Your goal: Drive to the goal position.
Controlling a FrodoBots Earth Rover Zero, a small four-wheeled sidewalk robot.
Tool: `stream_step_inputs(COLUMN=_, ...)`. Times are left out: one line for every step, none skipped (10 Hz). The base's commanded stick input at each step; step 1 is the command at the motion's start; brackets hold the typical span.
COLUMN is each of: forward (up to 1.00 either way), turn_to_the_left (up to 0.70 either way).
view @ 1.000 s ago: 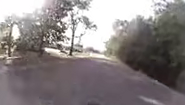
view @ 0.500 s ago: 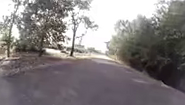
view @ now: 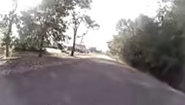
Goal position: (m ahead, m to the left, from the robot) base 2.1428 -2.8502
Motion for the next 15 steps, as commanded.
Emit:
stream_step_inputs(forward=0.7, turn_to_the_left=0.0)
stream_step_inputs(forward=0.7, turn_to_the_left=0.0)
stream_step_inputs(forward=0.7, turn_to_the_left=0.0)
stream_step_inputs(forward=0.7, turn_to_the_left=0.0)
stream_step_inputs(forward=0.7, turn_to_the_left=0.0)
stream_step_inputs(forward=0.7, turn_to_the_left=0.0)
stream_step_inputs(forward=0.7, turn_to_the_left=0.0)
stream_step_inputs(forward=0.7, turn_to_the_left=0.0)
stream_step_inputs(forward=0.7, turn_to_the_left=0.0)
stream_step_inputs(forward=0.7, turn_to_the_left=0.0)
stream_step_inputs(forward=0.7, turn_to_the_left=0.0)
stream_step_inputs(forward=0.7, turn_to_the_left=0.0)
stream_step_inputs(forward=0.7, turn_to_the_left=0.0)
stream_step_inputs(forward=0.7, turn_to_the_left=0.0)
stream_step_inputs(forward=0.7, turn_to_the_left=0.0)
